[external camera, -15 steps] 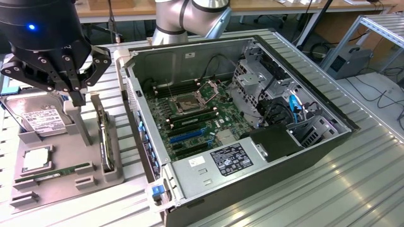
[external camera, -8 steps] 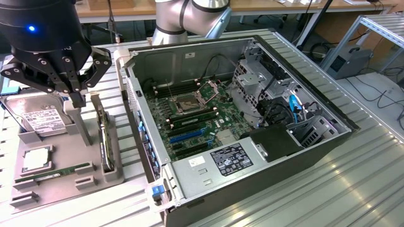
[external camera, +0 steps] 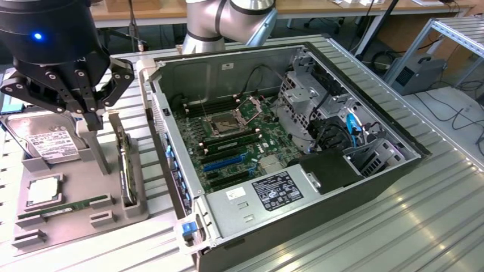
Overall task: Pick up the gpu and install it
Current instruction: 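Reach for the gpu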
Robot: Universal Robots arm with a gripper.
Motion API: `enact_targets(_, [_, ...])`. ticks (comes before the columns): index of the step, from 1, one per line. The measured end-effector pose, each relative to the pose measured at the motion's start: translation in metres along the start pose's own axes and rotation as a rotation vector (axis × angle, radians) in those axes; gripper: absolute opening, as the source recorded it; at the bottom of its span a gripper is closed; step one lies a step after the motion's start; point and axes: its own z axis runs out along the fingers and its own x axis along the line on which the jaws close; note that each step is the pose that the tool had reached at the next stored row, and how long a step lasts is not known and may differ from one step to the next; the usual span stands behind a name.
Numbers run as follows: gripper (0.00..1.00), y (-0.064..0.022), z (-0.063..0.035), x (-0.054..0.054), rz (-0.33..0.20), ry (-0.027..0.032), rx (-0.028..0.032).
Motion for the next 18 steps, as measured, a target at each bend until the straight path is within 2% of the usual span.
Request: enact_targets(18, [0.11, -0.0086, -0.0004, -0.0007, 0.000, 0.0000, 0.0000])
